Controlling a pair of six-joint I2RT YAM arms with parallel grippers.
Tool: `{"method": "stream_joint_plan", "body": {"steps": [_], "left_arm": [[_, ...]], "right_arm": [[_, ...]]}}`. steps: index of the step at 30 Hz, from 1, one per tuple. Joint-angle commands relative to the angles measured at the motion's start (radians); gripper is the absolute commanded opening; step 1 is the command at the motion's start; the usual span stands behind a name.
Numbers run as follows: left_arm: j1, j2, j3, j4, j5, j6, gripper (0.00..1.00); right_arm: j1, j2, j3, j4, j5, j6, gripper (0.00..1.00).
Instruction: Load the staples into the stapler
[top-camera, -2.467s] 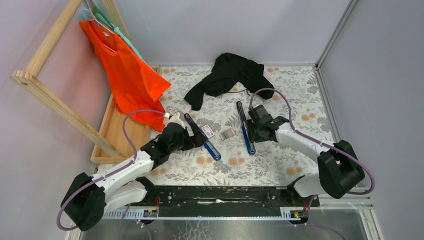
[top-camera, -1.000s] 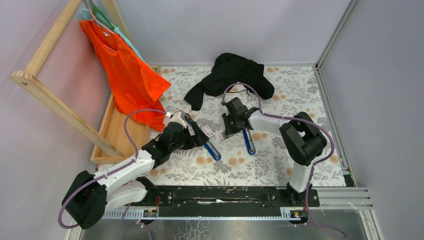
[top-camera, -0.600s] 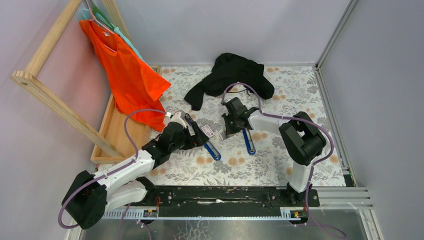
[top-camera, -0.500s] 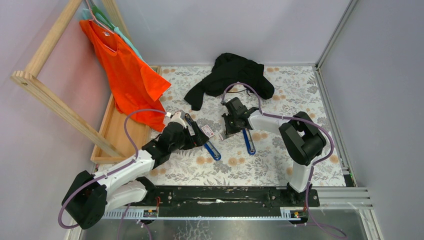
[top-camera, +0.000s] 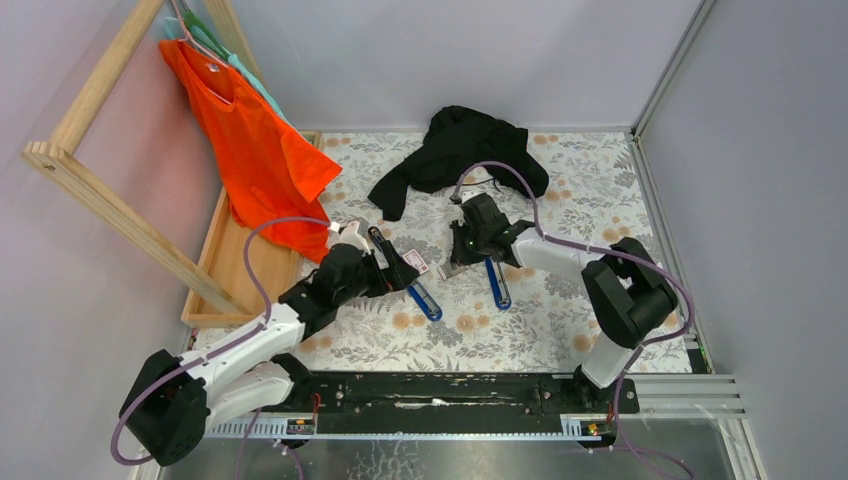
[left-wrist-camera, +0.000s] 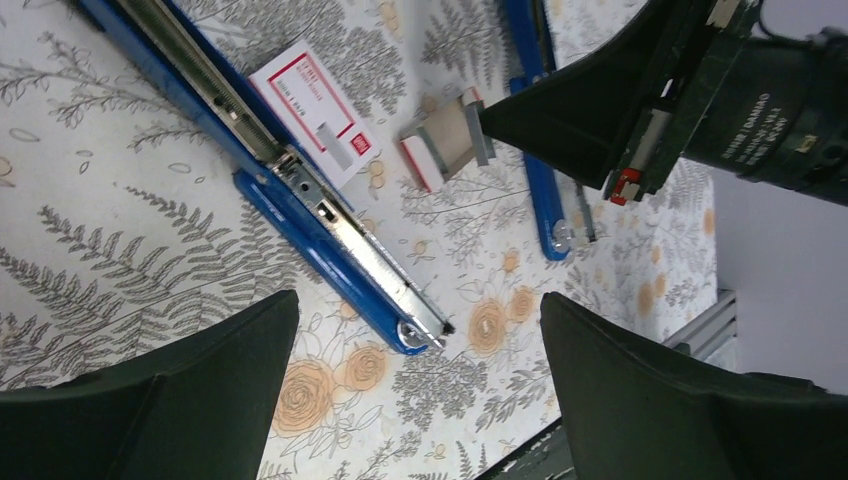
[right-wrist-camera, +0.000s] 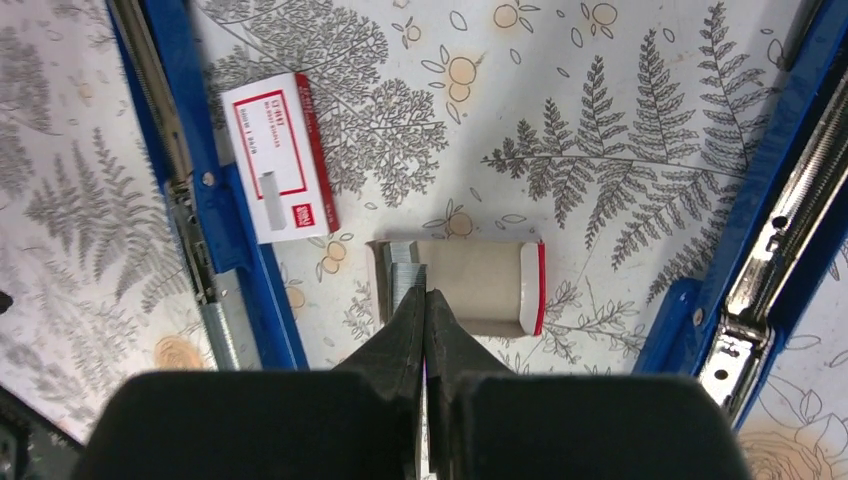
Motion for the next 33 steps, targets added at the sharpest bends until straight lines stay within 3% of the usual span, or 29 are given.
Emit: {"method": "stream_joint_plan", "body": {"steps": [1,10,15,22,33], "left_arm": [[0.011,-0.064,-0.025,0.107,0.022,-0.007,0.98],[0.039,-0.187,-0.082,0.255,0.084,-0.054,0.98],[0.043,-0.221,-0.147,0.502,0.161,-0.125,0.97],[0.043,-0.160,-0.213,0.839,0.236,-0.216,0.89],[0.042,-0.026,-0.200,1.109,0.285,-0.311,0.78]], "right_arm": [[-0.026,-0.107,-0.058,0.128,-0.080,0.053,0.00],[-0.039,-0.302,-0.187,0.347,-0.161,0.170,0.00],[-0.041,-0.420,-0.279,0.543,-0.195,0.265,0.00],[-0.041,-0.492,-0.360,0.803,-0.291,0.393,0.00],[-0.041,-0.471,-0.422,1.123,-0.408,0.552,0.00]]}}
